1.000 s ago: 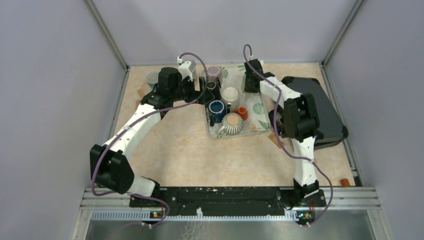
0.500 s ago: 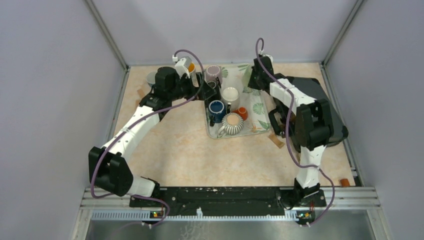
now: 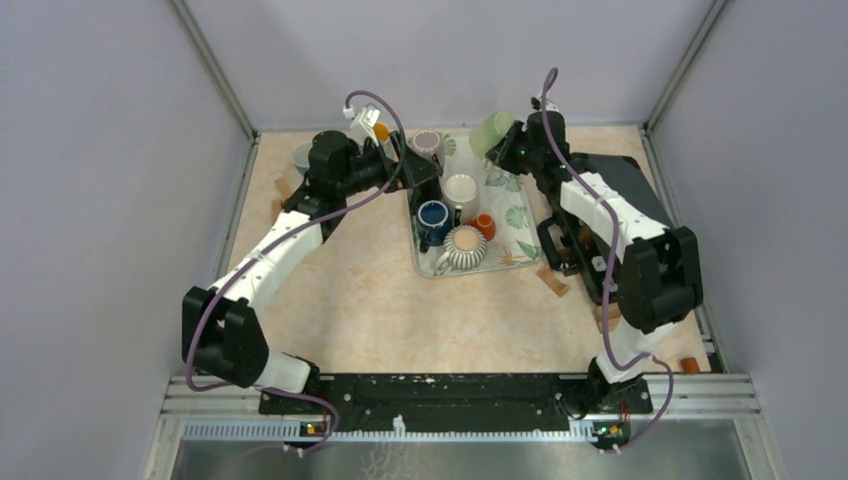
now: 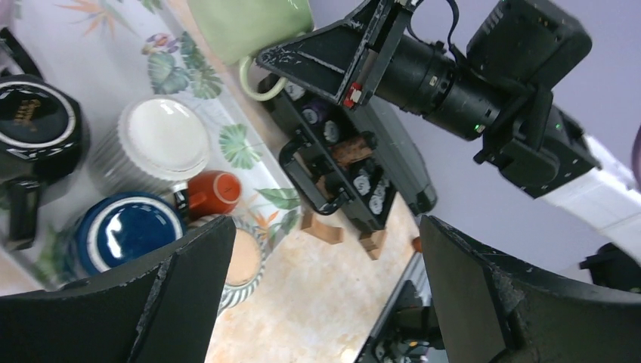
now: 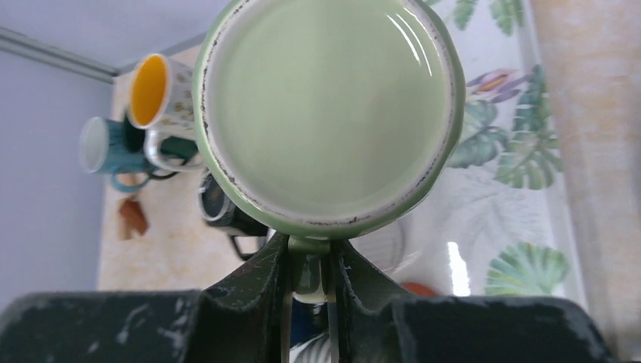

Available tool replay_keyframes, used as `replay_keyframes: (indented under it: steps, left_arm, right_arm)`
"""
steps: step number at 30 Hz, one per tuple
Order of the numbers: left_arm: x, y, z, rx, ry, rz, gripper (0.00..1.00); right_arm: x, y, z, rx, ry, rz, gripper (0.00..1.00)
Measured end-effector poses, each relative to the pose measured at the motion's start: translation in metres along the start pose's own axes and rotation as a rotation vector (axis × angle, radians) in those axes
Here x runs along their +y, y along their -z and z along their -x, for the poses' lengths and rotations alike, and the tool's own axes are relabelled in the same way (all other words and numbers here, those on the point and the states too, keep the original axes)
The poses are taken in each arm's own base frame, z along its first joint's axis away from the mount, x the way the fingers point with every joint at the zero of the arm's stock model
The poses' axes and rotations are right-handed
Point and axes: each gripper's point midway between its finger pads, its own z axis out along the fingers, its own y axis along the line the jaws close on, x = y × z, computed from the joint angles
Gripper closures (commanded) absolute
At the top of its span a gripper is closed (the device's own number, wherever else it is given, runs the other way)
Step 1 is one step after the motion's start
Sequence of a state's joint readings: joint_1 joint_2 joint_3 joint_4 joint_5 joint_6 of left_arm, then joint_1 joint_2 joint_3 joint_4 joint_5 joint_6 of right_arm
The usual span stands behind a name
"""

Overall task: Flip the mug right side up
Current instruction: Turn over the cup on the tray.

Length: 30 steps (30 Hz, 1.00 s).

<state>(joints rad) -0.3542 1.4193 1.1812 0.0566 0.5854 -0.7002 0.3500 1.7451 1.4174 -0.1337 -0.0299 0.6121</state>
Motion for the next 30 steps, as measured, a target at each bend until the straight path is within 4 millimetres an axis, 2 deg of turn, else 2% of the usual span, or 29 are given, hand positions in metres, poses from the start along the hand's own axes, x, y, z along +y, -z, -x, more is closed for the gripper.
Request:
replay_keyframes:
  steps: [5, 10, 17, 25, 30]
  left_arm:
    - [-0.005, -0.011, 0.000, 0.004, 0.071, -0.066, 0.02]
    - [0.000, -0.021, -0.007, 0.027, 0.145, -0.098, 0.02]
    - [0.003, -0.029, -0.011, 0.038, 0.234, -0.145, 0.02]
    - [0.009, -0.039, -0.013, 0.049, 0.340, -0.195, 0.07]
    - [0.014, -0.041, -0.016, 0.054, 0.403, -0.217, 0.15]
  right_arm:
    - [0.028, 0.017, 0.002, -0.012, -0.085, 0.146, 1.00]
    - [0.053, 0.028, -0.002, -0.007, -0.178, 0.292, 1.00]
    - [0.074, 0.037, -0.012, 0.024, -0.304, 0.452, 1.00]
    - [0.109, 0.058, -0.004, 0.025, -0.392, 0.632, 1.00]
    - [0.135, 0.074, -0.001, 0.027, -0.409, 0.739, 1.00]
